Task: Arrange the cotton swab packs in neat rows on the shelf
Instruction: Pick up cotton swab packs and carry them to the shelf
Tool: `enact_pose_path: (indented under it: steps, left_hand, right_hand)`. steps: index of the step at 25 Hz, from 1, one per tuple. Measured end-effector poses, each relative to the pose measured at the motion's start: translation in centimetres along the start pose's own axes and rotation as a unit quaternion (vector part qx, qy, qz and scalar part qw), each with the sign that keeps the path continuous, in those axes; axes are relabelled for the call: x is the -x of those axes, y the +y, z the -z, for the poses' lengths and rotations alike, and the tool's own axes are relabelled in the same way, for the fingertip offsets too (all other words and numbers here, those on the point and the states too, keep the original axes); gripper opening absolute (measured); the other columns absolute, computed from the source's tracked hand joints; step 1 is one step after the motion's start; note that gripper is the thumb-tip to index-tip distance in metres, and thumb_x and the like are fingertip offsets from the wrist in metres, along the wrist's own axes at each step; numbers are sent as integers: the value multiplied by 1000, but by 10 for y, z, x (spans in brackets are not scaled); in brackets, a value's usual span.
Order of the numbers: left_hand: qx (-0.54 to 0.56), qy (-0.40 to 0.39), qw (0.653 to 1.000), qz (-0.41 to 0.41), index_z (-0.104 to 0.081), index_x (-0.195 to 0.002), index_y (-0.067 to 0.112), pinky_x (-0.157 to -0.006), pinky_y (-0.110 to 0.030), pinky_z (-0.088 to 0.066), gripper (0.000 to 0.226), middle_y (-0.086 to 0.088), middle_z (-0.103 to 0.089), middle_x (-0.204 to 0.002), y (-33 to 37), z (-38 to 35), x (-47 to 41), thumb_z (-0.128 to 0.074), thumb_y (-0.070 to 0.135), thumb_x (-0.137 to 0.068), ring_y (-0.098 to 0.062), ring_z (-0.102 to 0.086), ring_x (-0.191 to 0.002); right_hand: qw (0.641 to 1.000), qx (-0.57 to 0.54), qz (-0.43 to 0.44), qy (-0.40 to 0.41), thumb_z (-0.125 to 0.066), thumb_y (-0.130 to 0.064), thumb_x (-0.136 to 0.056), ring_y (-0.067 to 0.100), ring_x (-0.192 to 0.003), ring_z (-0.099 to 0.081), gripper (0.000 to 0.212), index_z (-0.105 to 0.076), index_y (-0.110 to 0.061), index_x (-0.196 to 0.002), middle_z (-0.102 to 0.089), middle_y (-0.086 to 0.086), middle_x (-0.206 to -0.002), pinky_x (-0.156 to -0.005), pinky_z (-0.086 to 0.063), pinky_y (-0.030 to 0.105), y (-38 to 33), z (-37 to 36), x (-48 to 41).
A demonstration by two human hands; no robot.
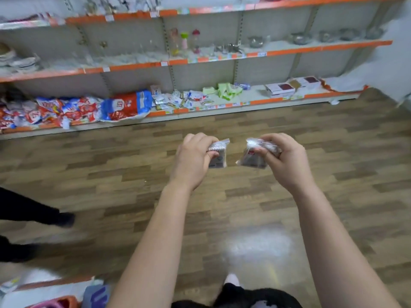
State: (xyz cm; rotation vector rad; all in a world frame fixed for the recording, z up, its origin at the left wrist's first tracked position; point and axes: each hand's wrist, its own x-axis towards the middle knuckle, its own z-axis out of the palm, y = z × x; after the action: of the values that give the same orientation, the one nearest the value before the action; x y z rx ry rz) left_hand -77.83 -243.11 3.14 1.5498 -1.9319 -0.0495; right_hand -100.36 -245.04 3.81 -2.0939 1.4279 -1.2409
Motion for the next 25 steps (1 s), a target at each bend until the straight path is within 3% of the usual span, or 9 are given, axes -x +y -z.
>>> enact_pose_path:
  steps: [5,11,21,25]
  left_hand:
    - [-2,19,999,38,-66,-103,18,-83,-40,-45,24,2,-64,-99,-49,-33,-93,-55,22,-82,-25,-50,-92]
    - [-5,16,998,57,-66,-106,19,-82,-36,-43,22,3,-63,-100,-131,-84,-211,-58,17,-85,-24,-49,-94]
    - [-4,27,999,30,-64,-118,13,-90,-27,-32,28,-3,-64,-114,-258,-115,-467,-59,19,-92,-25,-48,-108]
    - [1,3,1000,23,-65,-119,13,-91,-27,-32,28,-3,-63,-114,-300,-146,-544,-58,18,-92,-24,-48,-108]
  right_hand:
    - [1000,3,11,-21,-72,-19,-83,8,-88,-55,17,-68,-11,-98,-61,-8,-93,-79,-34,3,44,-35,-118]
    - [999,6,11,-50,-71,-19,-83,1,-88,-51,18,-69,-11,-99,-62,-7,-96,-80,-33,1,102,-107,-244]
    - [999,34,-4,-19,-71,-21,-83,11,-90,-54,19,-70,-14,-100,-61,-6,-93,-78,-36,16,148,-191,-496]
    - [999,40,-22,-17,-70,-25,-84,7,-87,-54,19,-70,-15,-100,-64,-5,-94,-73,-34,7,190,-222,-571]
